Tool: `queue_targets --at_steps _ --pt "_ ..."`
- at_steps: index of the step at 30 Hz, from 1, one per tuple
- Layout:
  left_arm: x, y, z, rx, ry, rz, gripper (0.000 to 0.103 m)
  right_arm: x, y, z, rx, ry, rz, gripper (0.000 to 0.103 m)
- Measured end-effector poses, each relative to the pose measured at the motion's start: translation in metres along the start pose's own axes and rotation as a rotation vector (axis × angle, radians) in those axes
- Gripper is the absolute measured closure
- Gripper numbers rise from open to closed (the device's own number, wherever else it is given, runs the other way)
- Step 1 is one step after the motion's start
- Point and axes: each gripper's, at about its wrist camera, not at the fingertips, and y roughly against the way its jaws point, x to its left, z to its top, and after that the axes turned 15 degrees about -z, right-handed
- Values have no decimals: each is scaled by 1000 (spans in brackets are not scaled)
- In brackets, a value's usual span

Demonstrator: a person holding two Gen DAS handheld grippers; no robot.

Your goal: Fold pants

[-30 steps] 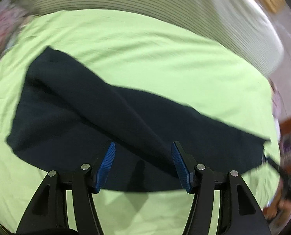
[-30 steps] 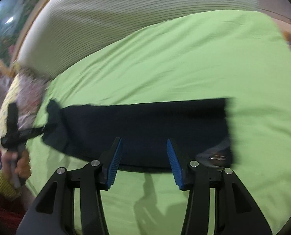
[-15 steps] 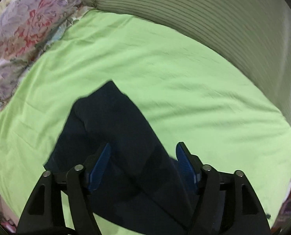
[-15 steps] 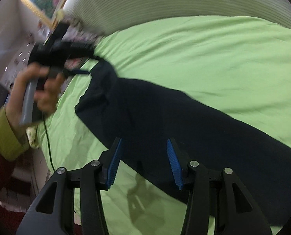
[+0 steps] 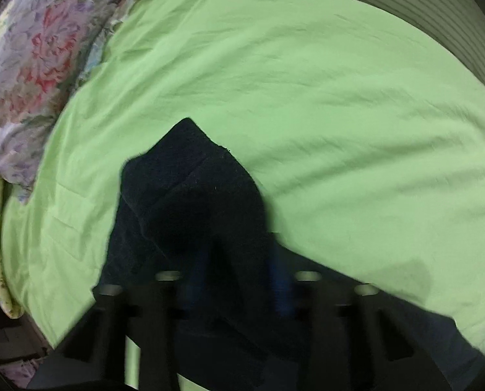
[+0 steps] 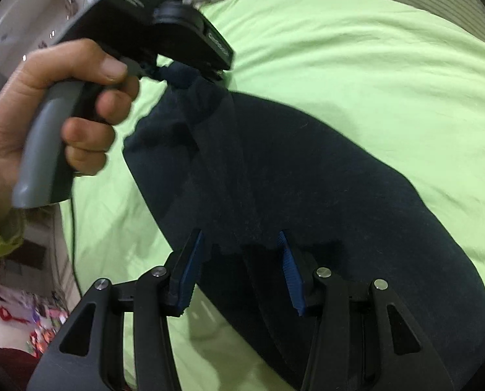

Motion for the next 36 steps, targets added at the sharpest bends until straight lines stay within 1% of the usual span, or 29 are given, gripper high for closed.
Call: queue_targets --at_steps 1,2,3,4,6,7,8,10,12,14,15,17,20,25,28,31,32,36 --pt "4 3 -4 -15 3 -13 89 4 -2 0 1 7 2 58" --pt "9 7 -8 -37 10 -35 93 8 -2 1 -4 16 4 65" --pt "12 11 -10 -46 18 -52 94 11 -2 0 -11 26 4 80" --pt "20 17 -15 -67 38 -90 96 13 -1 0 -13 29 -5 90" --pt "35 30 -23 -106 84 -182 98 13 2 2 -31 19 -9 94" --pt "48 39 -30 -140 119 -257 99 9 6 2 -39 11 0 95" --pt "54 42 -34 -149 136 -289 99 6 10 1 -47 2 5 95" --pt "74 52 -48 -174 183 -380 99 5 19 0 -63 -7 13 95" --pt "95 60 -63 -200 221 -439 99 3 28 -1 -75 -7 17 95" --pt "99 71 -81 -216 253 -480 99 3 34 -1 -84 -4 17 95" --pt "108 73 -91 -224 272 -503 99 6 39 -1 -91 5 18 96" --pt "112 79 -104 -230 297 -532 99 7 46 -1 -94 29 10 96" --pt "138 72 -123 -223 355 -585 99 21 49 -3 -90 91 -18 96" --pt "162 58 -141 -221 407 -628 99 37 39 -3 -49 172 -62 96" --pt "172 52 -149 -222 413 -634 99 44 28 -2 -19 202 -81 96" --pt "173 50 -154 -219 404 -629 98 49 16 -1 10 229 -111 96" --pt "175 49 -156 -217 400 -631 98 46 16 -6 16 233 -118 96" --pt "177 41 -161 -201 385 -614 98 45 4 -3 52 225 -134 94"
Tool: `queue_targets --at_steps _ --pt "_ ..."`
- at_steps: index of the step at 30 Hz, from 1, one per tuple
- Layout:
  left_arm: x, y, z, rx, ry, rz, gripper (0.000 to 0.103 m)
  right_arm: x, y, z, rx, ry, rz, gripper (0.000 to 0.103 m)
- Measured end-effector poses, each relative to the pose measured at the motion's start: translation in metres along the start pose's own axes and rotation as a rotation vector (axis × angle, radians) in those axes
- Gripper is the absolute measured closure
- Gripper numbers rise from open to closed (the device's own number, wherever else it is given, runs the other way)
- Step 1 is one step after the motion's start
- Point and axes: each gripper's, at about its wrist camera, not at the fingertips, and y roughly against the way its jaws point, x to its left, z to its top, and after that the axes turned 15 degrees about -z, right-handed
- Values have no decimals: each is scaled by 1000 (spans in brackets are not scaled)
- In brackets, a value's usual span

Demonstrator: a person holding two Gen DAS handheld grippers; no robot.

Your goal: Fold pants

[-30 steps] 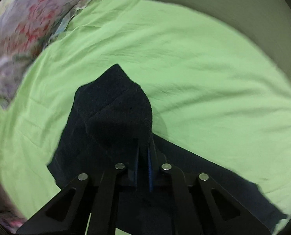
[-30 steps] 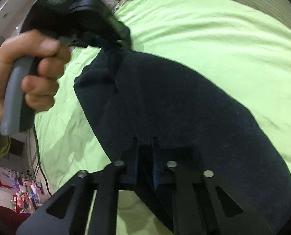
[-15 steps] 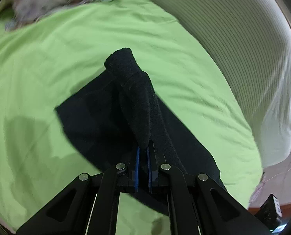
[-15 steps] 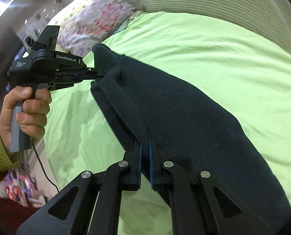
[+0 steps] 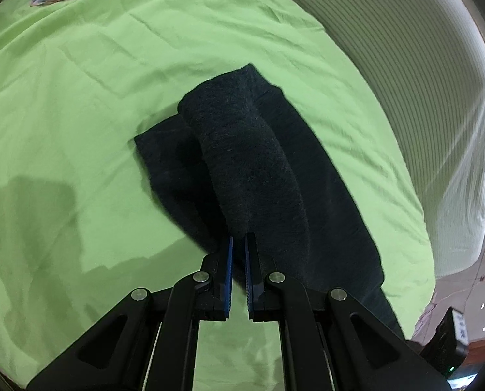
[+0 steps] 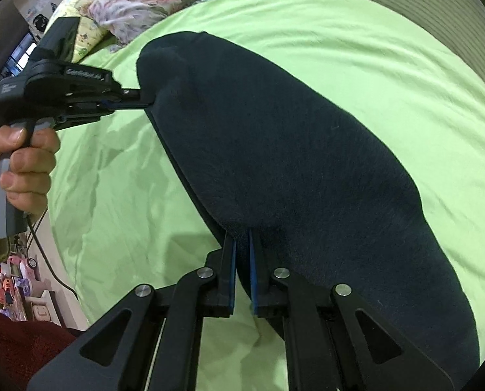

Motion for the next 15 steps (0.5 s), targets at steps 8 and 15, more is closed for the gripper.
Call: queue_targets --at_steps 8,15 --pt "24 12 -6 27 16 25 90 -3 2 -3 14 -41 33 75" --pt "32 20 18 -13 115 23 34 -30 20 8 -40 -186 82 60"
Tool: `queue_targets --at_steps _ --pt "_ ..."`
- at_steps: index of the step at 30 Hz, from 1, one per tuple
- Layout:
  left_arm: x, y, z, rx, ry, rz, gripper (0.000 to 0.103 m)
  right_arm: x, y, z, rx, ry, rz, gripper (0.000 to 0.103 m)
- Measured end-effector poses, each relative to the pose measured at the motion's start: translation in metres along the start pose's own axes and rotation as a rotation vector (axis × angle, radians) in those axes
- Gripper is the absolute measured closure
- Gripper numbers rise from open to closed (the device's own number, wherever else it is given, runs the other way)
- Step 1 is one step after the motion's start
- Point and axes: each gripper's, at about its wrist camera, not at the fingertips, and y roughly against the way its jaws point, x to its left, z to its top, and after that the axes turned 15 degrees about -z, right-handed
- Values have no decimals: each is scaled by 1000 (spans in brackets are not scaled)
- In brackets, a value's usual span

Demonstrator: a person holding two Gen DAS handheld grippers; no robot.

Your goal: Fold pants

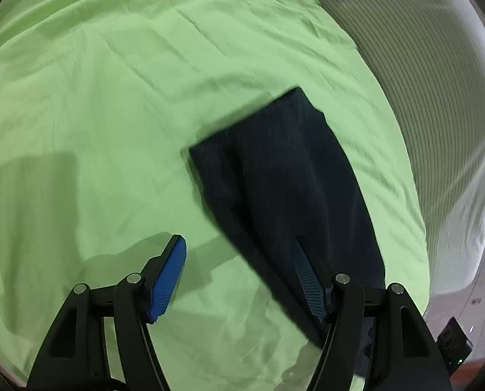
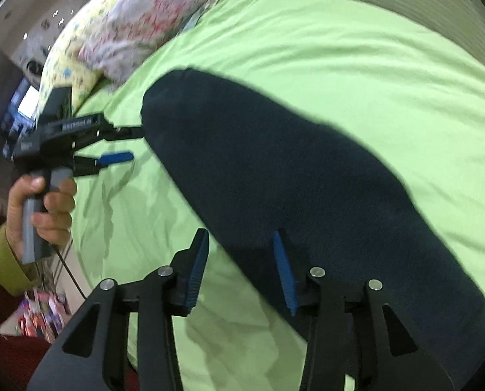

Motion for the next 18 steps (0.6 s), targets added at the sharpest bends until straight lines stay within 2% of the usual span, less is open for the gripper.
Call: queue_targets --at_steps 1,6,10,14,18 --pt "1 -3 5 11 16 19 29 -4 1 4 -10 -16 -10 60" --pt "7 -12 23 11 102 52 28 -43 -1 36 -47 -166 -60 59" --pt "3 -19 31 7 107 70 28 -68 -15 58 -48 -248 -68 59" --pt "-3 -27 33 15 94 90 28 -71 -48 75 12 -220 -82 59" --pt "3 -24 31 9 81 77 28 -66 -76 80 61 -154 -92 59"
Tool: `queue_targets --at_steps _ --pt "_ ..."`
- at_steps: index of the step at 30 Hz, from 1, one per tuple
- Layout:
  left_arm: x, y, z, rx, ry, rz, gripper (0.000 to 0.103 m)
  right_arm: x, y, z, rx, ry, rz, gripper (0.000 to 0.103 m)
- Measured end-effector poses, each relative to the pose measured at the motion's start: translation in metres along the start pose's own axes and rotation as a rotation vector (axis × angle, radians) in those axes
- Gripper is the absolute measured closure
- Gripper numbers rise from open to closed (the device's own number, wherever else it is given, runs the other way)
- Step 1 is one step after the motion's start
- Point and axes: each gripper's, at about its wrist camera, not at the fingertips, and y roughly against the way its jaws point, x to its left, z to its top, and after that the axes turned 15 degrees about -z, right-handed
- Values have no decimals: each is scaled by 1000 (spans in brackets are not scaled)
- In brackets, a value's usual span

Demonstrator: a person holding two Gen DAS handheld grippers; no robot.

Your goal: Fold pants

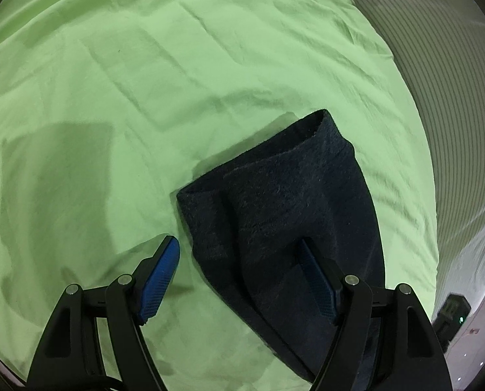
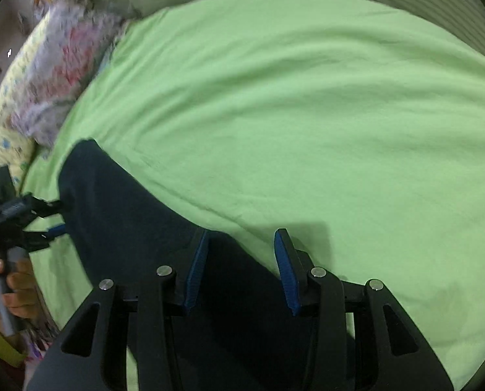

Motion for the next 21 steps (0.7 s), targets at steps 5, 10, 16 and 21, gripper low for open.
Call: queue_targets --at_steps 5,10,16,21 --pt "2 -2 -3 -16 -26 -11 36 26 -13 4 53 130 19 58" --pt "-9 -9 -2 -19 -98 0 55 45 -14 4 91 244 35 73" --pt "-17 8 -7 -52 -190 -73 85 53 2 1 65 303 14 91" --pt "-22 57 -15 -107 -256 -243 86 38 41 12 -72 199 13 93"
